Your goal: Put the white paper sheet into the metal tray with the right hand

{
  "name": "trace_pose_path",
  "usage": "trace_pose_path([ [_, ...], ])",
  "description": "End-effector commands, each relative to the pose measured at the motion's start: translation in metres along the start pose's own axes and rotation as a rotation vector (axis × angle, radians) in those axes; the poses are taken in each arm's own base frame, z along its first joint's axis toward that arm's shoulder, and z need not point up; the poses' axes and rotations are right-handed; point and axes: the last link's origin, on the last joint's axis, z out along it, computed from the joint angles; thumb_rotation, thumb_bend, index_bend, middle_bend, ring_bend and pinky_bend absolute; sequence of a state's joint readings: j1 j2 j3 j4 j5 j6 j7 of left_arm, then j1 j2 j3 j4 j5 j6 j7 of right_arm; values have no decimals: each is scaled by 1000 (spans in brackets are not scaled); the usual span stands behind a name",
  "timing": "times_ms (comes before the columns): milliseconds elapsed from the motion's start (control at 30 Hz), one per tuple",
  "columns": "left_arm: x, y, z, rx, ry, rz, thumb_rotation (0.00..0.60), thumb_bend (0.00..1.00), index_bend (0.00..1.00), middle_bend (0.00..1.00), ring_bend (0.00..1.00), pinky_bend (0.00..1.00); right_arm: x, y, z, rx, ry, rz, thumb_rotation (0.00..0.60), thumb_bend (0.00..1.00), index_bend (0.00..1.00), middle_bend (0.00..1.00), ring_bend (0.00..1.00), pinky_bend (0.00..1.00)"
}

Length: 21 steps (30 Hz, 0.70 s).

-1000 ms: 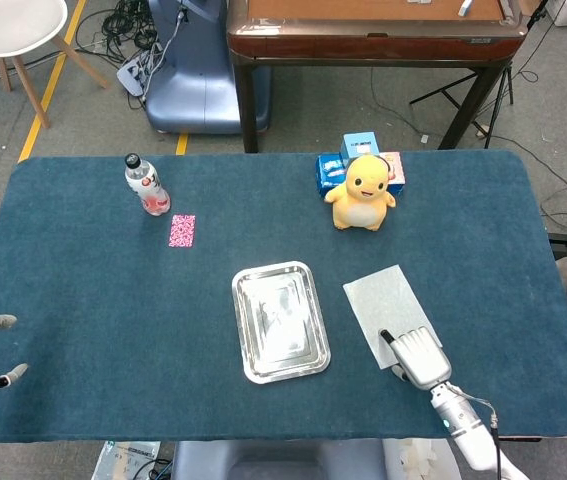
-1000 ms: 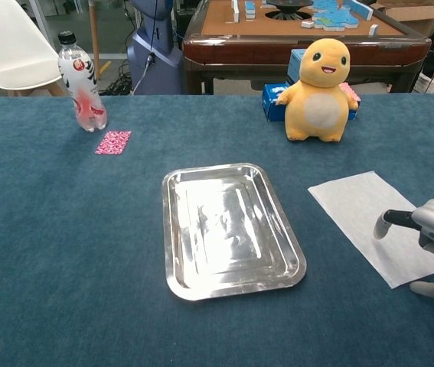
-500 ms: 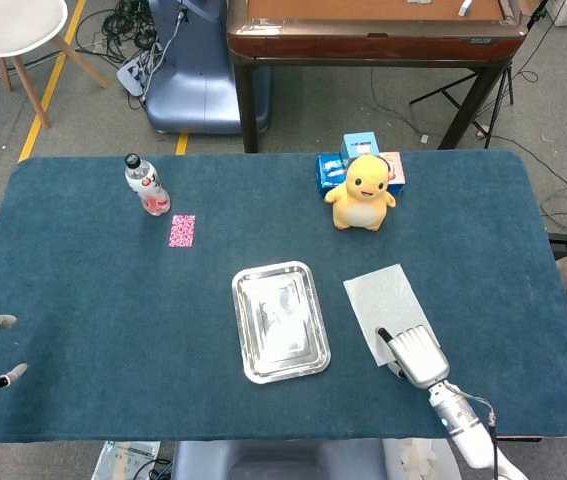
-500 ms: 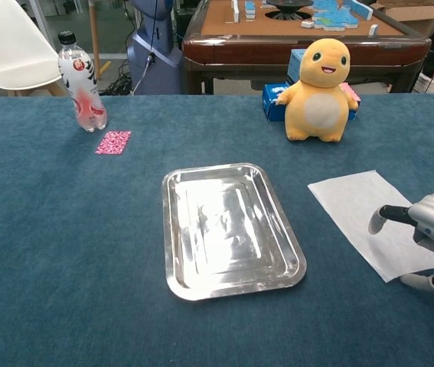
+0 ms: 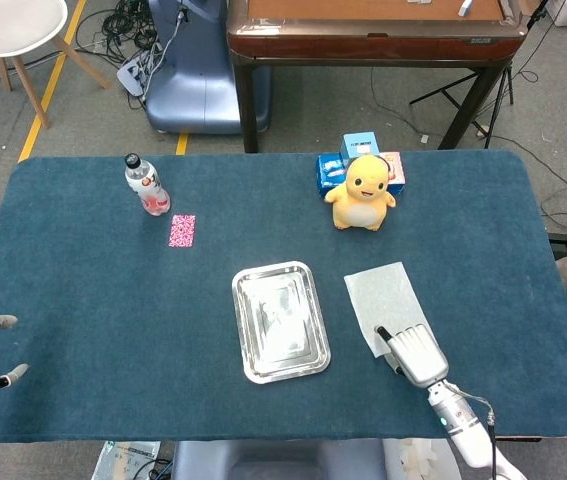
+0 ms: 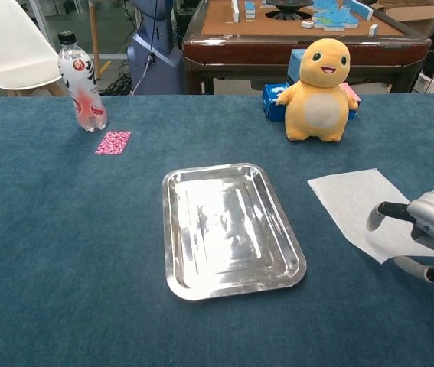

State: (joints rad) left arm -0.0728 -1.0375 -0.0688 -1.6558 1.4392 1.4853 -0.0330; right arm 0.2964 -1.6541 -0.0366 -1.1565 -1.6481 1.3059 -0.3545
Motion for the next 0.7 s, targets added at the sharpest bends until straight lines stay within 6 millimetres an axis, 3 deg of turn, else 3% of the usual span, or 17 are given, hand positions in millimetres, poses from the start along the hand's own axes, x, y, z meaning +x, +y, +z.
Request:
trace_pose_path([
  [33,0,0,0,0,1,0,600,88,345,379,370,571,0,0,0,0,2,0,600,370,353,1000,1000,1000],
  [700,0,1,0,-1,-2,-1,600,88,345,379,370,571,-1,-2,0,-2,4,31,600,408,491,1000,1000,1000],
])
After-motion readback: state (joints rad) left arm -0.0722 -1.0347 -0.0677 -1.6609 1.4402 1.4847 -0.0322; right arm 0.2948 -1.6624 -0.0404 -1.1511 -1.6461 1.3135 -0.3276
